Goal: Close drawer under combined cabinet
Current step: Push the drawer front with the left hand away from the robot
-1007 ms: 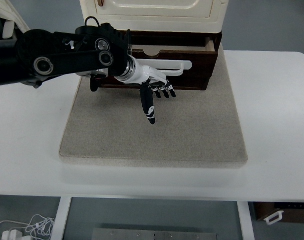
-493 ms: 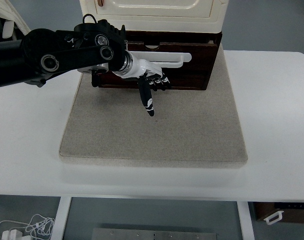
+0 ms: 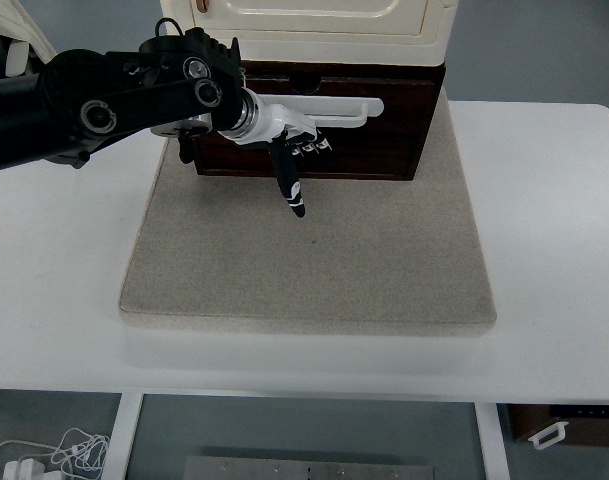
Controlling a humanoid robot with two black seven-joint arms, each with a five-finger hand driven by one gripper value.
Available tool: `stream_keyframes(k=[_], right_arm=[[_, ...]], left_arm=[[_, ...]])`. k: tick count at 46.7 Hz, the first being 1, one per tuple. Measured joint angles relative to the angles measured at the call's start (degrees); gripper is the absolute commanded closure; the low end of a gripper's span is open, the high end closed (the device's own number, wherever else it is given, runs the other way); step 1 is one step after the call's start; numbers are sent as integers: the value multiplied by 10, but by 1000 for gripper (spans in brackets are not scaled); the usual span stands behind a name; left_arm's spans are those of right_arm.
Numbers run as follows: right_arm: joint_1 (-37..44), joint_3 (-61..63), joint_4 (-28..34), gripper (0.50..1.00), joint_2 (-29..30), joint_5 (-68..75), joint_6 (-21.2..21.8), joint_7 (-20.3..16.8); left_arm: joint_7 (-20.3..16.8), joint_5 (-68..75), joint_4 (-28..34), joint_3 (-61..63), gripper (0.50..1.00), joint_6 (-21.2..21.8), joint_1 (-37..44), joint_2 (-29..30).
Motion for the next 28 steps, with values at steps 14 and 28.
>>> stream_keyframes(k=[14,28], right_arm=[[0,0,0,548,0,0,0,0],[0,0,0,548,0,0,0,0]], left_arm=[[-4,-1,23,-1,500,-2,4,-1],[-4,-2,14,-3,500,-6,4,-1]])
